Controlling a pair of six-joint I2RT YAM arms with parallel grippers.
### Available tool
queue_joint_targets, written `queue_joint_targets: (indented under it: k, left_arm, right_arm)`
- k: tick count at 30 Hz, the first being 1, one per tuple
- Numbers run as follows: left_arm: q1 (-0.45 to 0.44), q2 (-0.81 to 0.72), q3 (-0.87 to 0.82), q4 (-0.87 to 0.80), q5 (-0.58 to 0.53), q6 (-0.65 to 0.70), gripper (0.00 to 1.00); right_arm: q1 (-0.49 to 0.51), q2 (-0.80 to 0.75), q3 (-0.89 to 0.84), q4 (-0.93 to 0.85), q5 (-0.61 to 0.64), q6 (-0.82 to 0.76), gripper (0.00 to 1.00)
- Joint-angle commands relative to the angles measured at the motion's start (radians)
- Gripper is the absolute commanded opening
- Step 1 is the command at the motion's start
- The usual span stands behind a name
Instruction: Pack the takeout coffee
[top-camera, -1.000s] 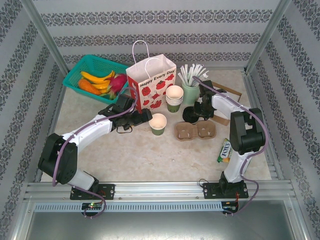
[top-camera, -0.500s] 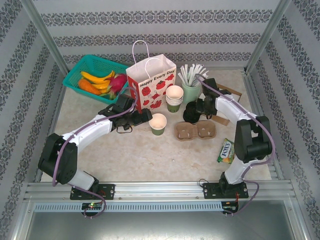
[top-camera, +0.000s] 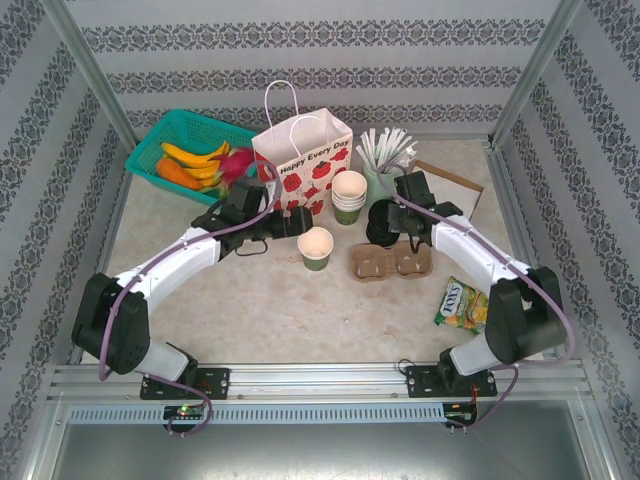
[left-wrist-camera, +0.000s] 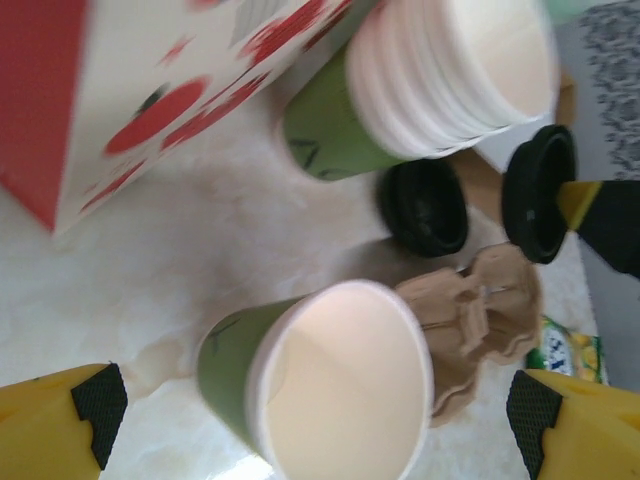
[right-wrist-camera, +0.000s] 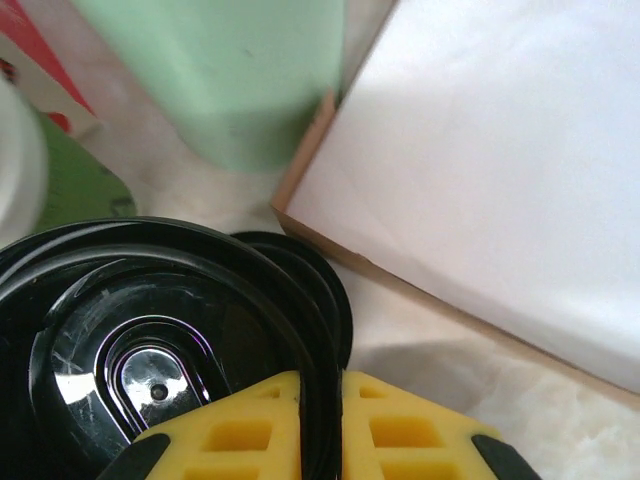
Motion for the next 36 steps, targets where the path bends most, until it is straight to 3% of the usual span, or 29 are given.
queue_joint_targets:
  k: [1,12,15,20,27,32,36]
  left_arm:
    - [-0.035,0.039,0.107,0.052,0.044,0.114,0.99]
    - [-0.126,0.223,0.355,-0.03,0.074,0.184,0.82]
    - [-0.137,0.255,0.377,-0.007,0.069,0.128,0.78]
    - [-0.145,0.265,0.322,0.105,-0.043,-0.028,0.77]
    - [-0.145,0.304,0.321,0.218,0.035,-0.091,0.74]
    - [-0.145,0.328,0.333,0.221,0.041,-0.098,0.62]
    - [-0.145,0.344,0.335,0.246,0.042,-0.109,0.44]
  right_arm:
    - [0.059,-0.055,-0.026,0.107,0.118,-0.06,0.16]
    - [0.186,-0.084,0.011,0.138,0.222,-0.049,0.16]
    - [0.202,-0.085,0.03,0.115,0.266,0.023,0.15]
    - [0.221,-0.093,0.035,0.118,0.307,0.162,0.15]
    - [0.244,-0.082,0.062,0.141,0.321,0.216,0.15]
    - [0.251,-0.078,0.063,0.163,0.324,0.253,0.15]
    - [0.263,-0.075,0.061,0.175,0.335,0.281,0.15]
